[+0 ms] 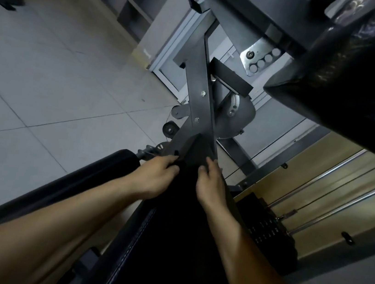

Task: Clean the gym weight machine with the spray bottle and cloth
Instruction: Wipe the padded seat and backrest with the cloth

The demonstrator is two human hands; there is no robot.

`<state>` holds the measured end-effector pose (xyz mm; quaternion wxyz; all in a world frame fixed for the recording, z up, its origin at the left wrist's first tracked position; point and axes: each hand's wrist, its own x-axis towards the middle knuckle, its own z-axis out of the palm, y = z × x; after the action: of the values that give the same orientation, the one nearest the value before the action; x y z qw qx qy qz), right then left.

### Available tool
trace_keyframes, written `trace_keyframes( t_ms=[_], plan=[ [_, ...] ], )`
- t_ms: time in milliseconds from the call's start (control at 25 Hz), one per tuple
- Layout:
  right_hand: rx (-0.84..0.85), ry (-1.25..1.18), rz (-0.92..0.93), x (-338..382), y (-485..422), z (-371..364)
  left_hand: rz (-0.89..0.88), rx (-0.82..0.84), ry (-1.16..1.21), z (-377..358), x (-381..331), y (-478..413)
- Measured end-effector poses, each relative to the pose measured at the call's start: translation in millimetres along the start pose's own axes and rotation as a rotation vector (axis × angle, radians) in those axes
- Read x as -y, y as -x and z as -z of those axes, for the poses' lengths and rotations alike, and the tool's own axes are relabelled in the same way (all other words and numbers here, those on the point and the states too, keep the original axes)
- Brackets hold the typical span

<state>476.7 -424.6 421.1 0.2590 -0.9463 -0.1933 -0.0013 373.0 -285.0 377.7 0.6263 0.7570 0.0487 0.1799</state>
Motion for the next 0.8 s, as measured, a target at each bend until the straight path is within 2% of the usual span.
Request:
trace_keyframes(
  t_ms=[80, 160, 280, 480, 680, 800],
  plan=[
    [0.079, 0.089, -0.014, 3.5, -25.2, 0.1, -0.012, 0.008, 0.097, 2.3, 5.5, 19.4],
    [0.127, 0.117, -0.006, 2.9, -34.3, -9.1, -0.023, -0.024, 0.079, -1.9, 8.2, 4.3],
    [0.119, 0.066, 0.012, -5.8, -34.3, -15.6, 0.028, -0.061, 0.011, -14.2, -3.0, -53.0],
    [0.083, -0.025, 0.027, -14.3, -38.8, -19.1, 0.119, -0.028, -0.042, -22.2, 7.3, -167.6],
    [0.038, -0.003, 0.015, -7.4, -32.7, -18.3, -0.006, -0.056, 0.026, -20.5, 23.5, -122.3],
    [0.032, -0.008, 0.014, -4.0, -29.9, -21.2, 0.000, -0.063, -0.005, -24.6, 24.5, -124.6]
  ],
)
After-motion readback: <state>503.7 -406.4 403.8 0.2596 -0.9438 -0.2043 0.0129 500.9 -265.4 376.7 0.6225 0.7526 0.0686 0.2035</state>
